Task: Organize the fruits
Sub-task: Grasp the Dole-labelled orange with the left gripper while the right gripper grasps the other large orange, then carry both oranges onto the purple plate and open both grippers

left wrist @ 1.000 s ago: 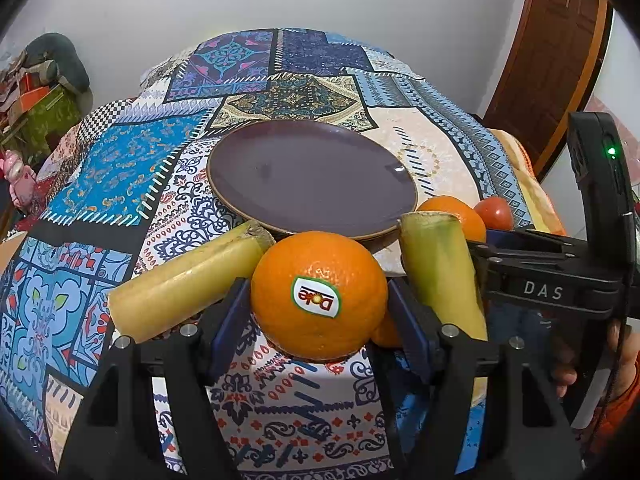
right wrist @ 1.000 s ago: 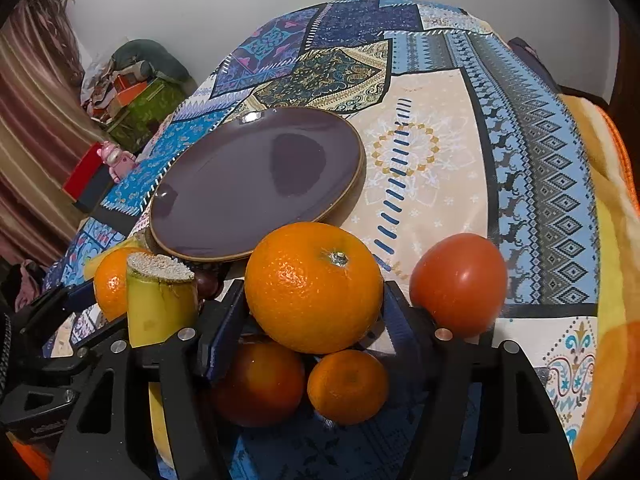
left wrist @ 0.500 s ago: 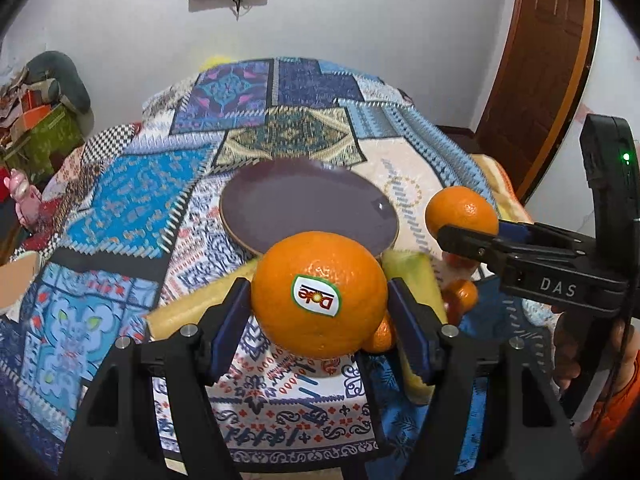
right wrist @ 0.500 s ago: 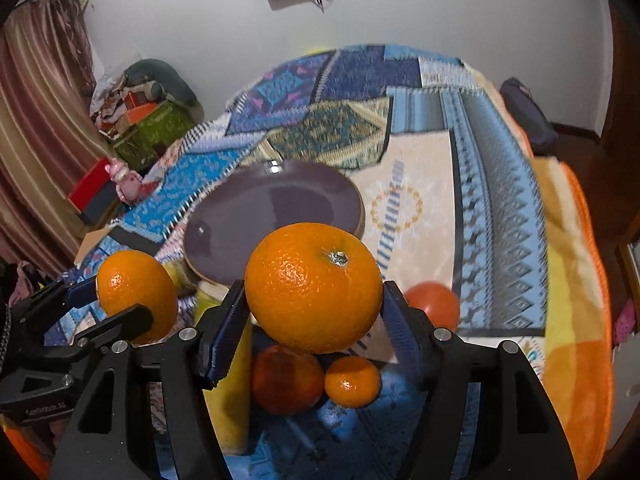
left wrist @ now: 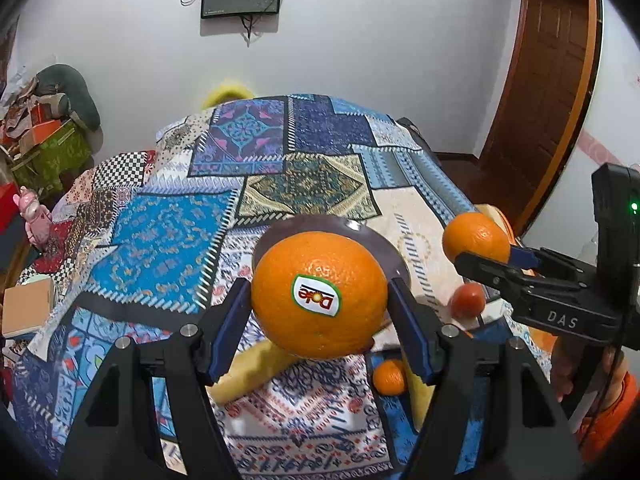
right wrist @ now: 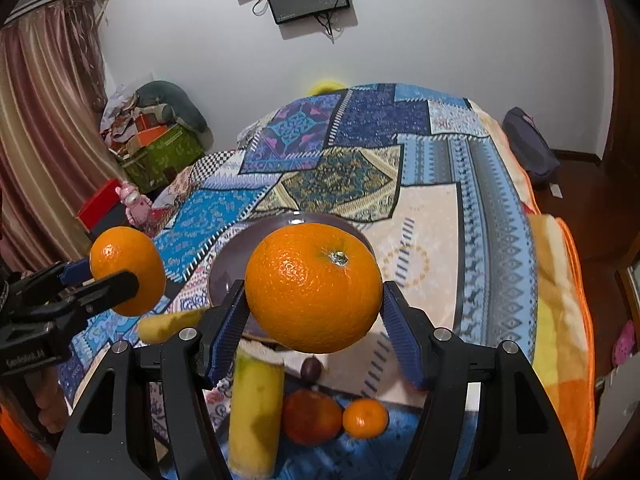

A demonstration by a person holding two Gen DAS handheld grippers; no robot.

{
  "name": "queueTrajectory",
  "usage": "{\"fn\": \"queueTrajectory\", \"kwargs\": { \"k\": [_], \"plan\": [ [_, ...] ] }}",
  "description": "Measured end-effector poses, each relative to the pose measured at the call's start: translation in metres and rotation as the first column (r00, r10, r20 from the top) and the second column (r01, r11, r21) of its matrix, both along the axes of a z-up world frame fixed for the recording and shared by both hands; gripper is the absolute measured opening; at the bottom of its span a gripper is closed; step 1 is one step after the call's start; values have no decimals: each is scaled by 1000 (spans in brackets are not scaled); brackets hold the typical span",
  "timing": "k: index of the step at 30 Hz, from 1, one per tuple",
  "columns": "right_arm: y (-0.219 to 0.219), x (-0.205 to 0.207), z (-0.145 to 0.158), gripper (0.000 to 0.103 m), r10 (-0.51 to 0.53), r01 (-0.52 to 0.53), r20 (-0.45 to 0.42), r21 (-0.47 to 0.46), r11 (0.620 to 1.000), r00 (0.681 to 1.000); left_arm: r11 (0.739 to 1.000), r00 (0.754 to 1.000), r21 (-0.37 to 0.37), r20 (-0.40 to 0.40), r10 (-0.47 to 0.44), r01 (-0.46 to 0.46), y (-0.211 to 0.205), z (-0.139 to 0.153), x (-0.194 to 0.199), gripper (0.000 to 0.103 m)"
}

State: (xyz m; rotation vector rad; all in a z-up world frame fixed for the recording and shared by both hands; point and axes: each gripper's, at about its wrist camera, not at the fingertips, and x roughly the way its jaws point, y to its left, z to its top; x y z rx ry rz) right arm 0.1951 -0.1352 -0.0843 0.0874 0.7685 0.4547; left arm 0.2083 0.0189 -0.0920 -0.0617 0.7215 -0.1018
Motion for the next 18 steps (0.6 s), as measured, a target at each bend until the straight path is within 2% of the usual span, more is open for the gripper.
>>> {"fn": "queueTrajectory", "kwargs": {
  "k": [10,18],
  "plan": [
    [17,22,-9,63,13,-14,-2,-28,1000,1000,1000,1000,19,-21,9,-8,18,-2,38,68],
    [34,46,-26,63,42,-44,-36,-55,997,998,999,998,50,-65,5,-2,19,-21,75,68]
  ]
}}
